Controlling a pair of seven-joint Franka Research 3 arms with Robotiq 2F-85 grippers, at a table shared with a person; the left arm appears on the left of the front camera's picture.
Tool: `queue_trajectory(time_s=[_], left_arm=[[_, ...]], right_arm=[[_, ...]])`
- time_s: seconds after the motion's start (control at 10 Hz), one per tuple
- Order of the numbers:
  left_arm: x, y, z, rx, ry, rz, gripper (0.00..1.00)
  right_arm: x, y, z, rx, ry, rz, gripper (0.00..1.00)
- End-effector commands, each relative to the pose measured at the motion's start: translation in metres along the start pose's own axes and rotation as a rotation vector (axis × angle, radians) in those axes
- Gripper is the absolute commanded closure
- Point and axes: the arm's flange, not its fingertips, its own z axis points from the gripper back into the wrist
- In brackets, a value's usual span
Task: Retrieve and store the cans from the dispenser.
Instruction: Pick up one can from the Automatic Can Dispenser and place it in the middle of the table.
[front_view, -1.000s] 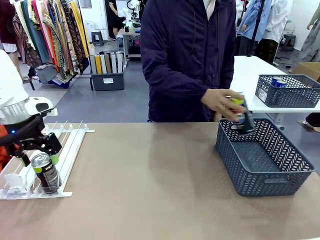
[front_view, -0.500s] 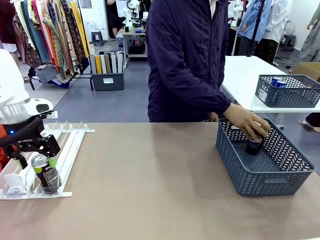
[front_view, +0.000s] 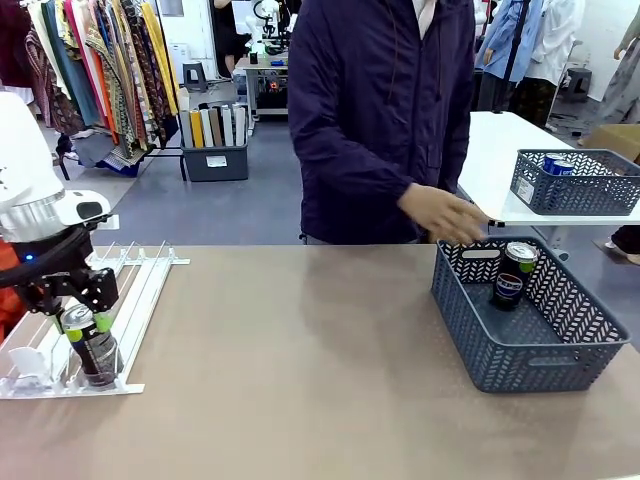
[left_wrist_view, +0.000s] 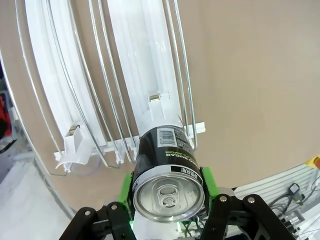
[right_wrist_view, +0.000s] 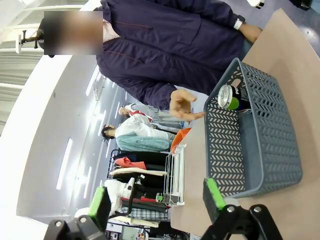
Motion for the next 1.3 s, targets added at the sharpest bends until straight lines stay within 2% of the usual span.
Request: queue_trajectory(time_s=[0.0, 0.2, 0.4, 0.7, 0.9, 1.2], left_arm=[[0.005, -0.002, -0.005, 0.027, -0.005, 0.004, 1.0], [0.004, -0.003, -0.003, 0.019, -0.015, -0.008, 1.0], [-0.004, -0.009, 0.017, -0.016, -0.089, -0.03, 1.0], [-0.05, -0.012, 0.073, -0.095, -0.2, -0.224, 1.0], [-0.074, -0.01, 0.098, -0.099, -0.302, -0.291, 1.0], [-0.093, 0.001, 0.121, -0.146, -0.405, -0.292, 1.0]], right_arm=[[0.001, 0.004, -0.001, 0.009, -0.006, -0.006, 0.0], [0.001, 0.004, -0.001, 0.009, -0.006, -0.006, 0.0], [0.001, 0.004, -0.001, 0.009, -0.006, -0.006, 0.0], [0.001, 0.004, -0.001, 0.009, -0.006, -0.006, 0.0], [0.001, 0.004, -0.001, 0.009, -0.006, -0.006, 0.0], [0.001, 0.004, -0.001, 0.009, -0.006, -0.006, 0.0]])
